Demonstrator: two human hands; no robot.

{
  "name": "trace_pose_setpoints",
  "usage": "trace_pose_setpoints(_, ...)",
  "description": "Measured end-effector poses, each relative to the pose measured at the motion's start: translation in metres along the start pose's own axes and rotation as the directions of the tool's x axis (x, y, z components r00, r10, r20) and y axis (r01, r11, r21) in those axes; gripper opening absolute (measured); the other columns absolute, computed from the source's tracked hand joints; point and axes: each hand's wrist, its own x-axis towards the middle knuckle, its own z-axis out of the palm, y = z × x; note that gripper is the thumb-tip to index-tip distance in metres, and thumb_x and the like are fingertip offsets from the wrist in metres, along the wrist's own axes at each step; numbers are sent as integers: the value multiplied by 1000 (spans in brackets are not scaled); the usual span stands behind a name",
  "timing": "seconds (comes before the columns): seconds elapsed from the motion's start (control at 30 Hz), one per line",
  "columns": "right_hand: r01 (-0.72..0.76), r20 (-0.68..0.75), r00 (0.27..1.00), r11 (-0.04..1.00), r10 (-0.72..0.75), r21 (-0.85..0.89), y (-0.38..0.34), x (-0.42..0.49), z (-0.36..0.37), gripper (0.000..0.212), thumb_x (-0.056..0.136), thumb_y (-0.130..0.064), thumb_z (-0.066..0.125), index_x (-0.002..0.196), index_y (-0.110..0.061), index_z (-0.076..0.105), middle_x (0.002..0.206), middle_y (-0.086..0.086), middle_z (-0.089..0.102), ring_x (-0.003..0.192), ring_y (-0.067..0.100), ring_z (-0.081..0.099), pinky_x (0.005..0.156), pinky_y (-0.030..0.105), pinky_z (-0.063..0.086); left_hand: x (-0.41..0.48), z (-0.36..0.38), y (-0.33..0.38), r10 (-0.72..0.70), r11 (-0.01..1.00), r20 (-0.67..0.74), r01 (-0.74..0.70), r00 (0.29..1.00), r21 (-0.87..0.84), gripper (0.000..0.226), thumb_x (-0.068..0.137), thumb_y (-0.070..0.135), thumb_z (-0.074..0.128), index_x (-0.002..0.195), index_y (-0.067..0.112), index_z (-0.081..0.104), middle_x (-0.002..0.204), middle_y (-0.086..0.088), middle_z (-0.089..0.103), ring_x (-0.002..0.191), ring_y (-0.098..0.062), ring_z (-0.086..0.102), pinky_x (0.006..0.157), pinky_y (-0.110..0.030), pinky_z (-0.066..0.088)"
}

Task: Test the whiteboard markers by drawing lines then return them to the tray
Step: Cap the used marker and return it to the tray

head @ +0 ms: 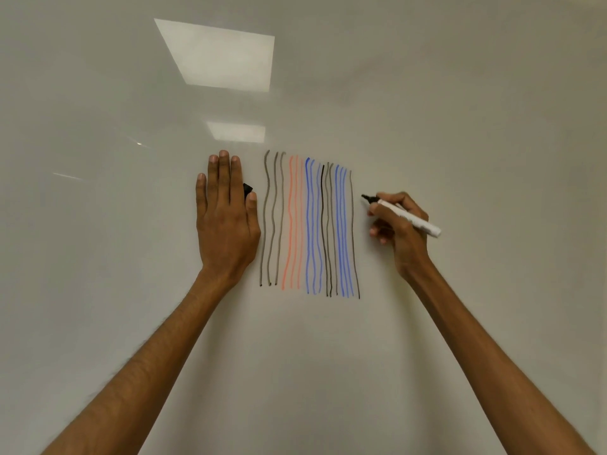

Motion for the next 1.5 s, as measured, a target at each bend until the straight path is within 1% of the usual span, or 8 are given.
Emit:
trace_pose_setpoints(0.1,15,-24,1000,1000,-14,15,-10,20,15,12,90,-2,65,82,-11,64,72,4,70,49,16,60,43,21,41,0,1,0,-1,1000,2,1,1000,2,55,107,24,28,156,3,15,164,-14,12,153,-25,6,125,-42,5)
trace_pose_setpoints(0.23,5,-84,996,999,-2,40,-12,28,24,9,92,-8,65,85,-10,67,76,5,72,53,17,62,47,23,46,0,1,-1,-3,1000,3,3,1000,1,55,107,24,26,156,3,14,164,-14,11,153,-24,6,125,-42,6)
trace_pose_setpoints(0.4,-6,-99,995,999,10,43,-13,30,27,5,93,-10,65,91,-13,68,80,2,74,54,14,62,47,22,47,-1,2,-1,1,1000,-3,-1,1000,-3,55,107,25,26,156,4,14,164,-13,12,153,-24,6,125,-42,6)
trace_pose_setpoints(0.63,-22,-92,996,1000,22,2,-13,30,27,4,93,-11,65,92,-13,69,78,2,73,50,15,62,42,21,43,-1,2,-1,4,1000,6,-4,1000,8,55,107,25,25,156,3,14,164,-14,11,153,-24,6,125,-42,5)
trace_pose_setpoints(0.8,-17,-73,997,1000,16,-13,-11,24,24,7,94,-7,64,89,-11,68,76,3,72,48,16,62,40,22,43,-1,0,-1,1,1000,7,-1,1000,4,55,107,27,22,156,3,15,164,-14,12,153,-24,7,125,-41,5)
trace_pose_setpoints(0.93,-24,-59,998,1000,23,-19,-4,12,18,9,94,-6,62,88,-10,67,75,3,71,45,17,61,38,20,40,-1,0,-1,8,1000,18,-8,1000,18,55,108,28,21,156,1,15,164,-14,12,153,-24,7,125,-41,4)
trace_pose_setpoints(1.33,-76,-24,997,996,75,-48,14,-16,-2,12,94,-2,59,84,-7,65,72,3,70,42,18,58,36,21,39,-1,-1,-1,11,1000,25,-11,1000,25,56,108,26,25,155,0,12,164,-15,11,153,-25,6,125,-42,4)
trace_pose_setpoints(1.5,-96,-3,995,992,96,-85,20,-26,-8,13,93,0,59,82,-3,63,70,4,69,39,17,54,36,19,35,-2,-1,0,7,1000,30,-7,1000,14,56,108,27,24,156,1,12,164,-15,10,153,-25,6,125,-42,3)
